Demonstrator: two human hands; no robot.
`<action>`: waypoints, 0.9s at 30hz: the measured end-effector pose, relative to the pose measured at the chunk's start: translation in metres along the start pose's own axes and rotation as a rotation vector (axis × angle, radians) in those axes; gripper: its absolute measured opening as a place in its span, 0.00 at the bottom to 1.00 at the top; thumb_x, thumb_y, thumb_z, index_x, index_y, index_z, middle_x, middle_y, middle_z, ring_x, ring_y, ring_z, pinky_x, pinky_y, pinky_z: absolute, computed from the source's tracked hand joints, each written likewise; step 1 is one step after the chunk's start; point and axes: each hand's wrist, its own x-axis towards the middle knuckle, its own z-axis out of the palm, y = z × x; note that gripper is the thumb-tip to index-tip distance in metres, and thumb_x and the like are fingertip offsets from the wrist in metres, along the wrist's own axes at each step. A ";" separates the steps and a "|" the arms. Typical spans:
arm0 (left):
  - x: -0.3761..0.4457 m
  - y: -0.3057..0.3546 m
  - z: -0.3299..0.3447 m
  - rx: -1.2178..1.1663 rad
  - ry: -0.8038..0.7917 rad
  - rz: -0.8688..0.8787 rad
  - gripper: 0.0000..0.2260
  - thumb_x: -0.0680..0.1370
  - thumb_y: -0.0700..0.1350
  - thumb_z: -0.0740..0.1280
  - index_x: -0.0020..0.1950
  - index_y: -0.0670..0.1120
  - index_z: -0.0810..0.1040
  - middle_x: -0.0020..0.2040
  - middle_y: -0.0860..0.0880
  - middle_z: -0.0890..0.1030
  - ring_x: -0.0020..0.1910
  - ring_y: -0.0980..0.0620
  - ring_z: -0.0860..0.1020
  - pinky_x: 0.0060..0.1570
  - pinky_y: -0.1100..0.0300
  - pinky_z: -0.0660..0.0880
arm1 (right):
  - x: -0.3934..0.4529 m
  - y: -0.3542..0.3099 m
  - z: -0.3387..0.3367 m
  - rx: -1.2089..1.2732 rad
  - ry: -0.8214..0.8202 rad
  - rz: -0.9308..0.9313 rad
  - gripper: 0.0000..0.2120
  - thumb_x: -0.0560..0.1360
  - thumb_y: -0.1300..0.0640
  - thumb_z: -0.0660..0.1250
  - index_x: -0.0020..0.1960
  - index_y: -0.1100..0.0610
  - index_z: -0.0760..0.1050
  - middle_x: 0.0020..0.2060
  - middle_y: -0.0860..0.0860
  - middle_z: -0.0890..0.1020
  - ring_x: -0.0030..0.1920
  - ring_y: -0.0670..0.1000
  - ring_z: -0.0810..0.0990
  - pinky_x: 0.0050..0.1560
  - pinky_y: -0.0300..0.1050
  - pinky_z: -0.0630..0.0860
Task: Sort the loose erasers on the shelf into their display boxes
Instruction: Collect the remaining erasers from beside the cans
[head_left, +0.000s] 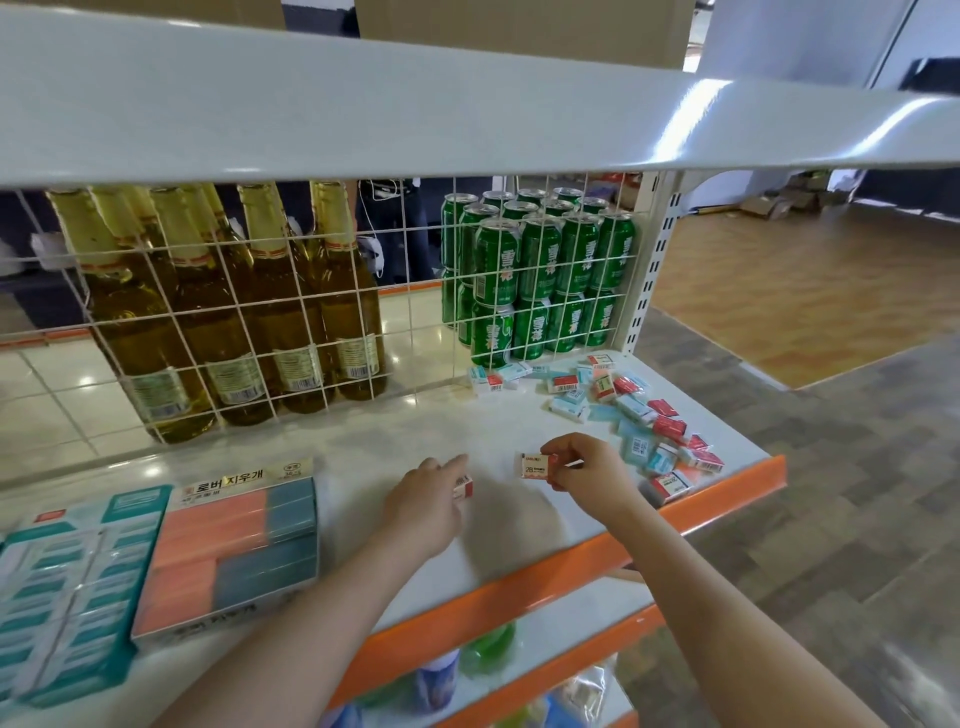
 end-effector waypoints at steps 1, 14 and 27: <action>-0.001 -0.002 -0.001 -0.015 0.010 -0.019 0.19 0.76 0.39 0.58 0.67 0.50 0.70 0.61 0.46 0.72 0.59 0.45 0.73 0.53 0.56 0.70 | -0.001 -0.001 0.001 -0.009 -0.002 0.001 0.10 0.74 0.68 0.61 0.53 0.61 0.77 0.43 0.53 0.79 0.40 0.53 0.79 0.48 0.48 0.77; -0.021 -0.021 -0.037 -0.895 0.185 -0.192 0.06 0.73 0.36 0.70 0.49 0.37 0.81 0.37 0.49 0.79 0.35 0.55 0.77 0.33 0.71 0.73 | -0.014 -0.027 0.030 0.064 -0.011 -0.040 0.11 0.75 0.68 0.60 0.52 0.60 0.77 0.39 0.49 0.78 0.39 0.51 0.79 0.38 0.38 0.76; -0.047 -0.070 -0.064 -0.851 0.244 -0.232 0.09 0.75 0.31 0.66 0.52 0.38 0.81 0.42 0.48 0.78 0.46 0.49 0.77 0.54 0.52 0.77 | -0.040 -0.067 0.068 0.109 -0.063 -0.059 0.11 0.75 0.69 0.60 0.48 0.57 0.76 0.37 0.49 0.78 0.35 0.47 0.78 0.47 0.49 0.78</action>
